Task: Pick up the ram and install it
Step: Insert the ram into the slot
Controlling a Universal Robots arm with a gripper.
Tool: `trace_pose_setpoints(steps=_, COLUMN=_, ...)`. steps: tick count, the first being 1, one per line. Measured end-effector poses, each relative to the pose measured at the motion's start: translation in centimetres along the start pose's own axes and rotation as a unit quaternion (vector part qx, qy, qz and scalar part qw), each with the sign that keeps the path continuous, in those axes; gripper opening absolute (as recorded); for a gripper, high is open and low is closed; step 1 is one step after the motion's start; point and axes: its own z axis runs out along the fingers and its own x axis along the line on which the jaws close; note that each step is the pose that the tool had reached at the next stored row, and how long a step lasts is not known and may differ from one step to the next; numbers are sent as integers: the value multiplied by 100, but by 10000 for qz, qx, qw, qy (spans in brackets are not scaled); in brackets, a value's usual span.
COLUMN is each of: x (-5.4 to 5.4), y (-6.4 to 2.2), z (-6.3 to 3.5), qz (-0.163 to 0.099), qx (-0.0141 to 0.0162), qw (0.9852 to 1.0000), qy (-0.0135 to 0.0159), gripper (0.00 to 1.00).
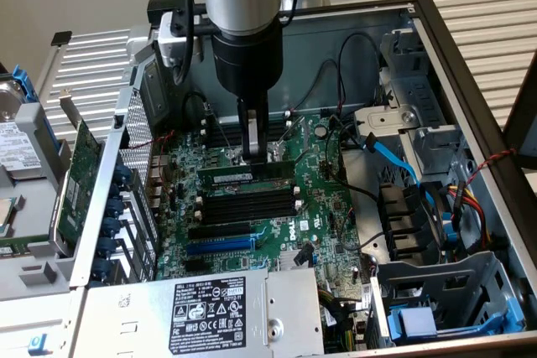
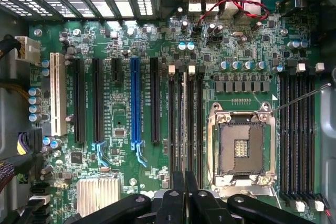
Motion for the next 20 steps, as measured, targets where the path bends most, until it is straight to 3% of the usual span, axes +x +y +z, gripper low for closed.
trace_pose_setpoints(steps=2, x=0, y=0, z=6, qz=0, qx=1, qw=10000, qy=17, gripper=13)
trace_pose_setpoints(steps=5, x=1, y=0, z=20, qz=-1, qx=4, qw=10000, qy=67, gripper=13)
trace_pose_setpoints(steps=6, x=1, y=0, z=24, qz=-1, qx=4, qw=10000, qy=70, gripper=13)
trace_pose_setpoints(steps=10, x=1, y=2, z=61, qz=0, qx=2, qw=10000, qy=37, gripper=13)
trace_pose_setpoints(steps=20, x=5, y=2, z=169, qz=0, qx=2, qw=10000, qy=34, gripper=13)
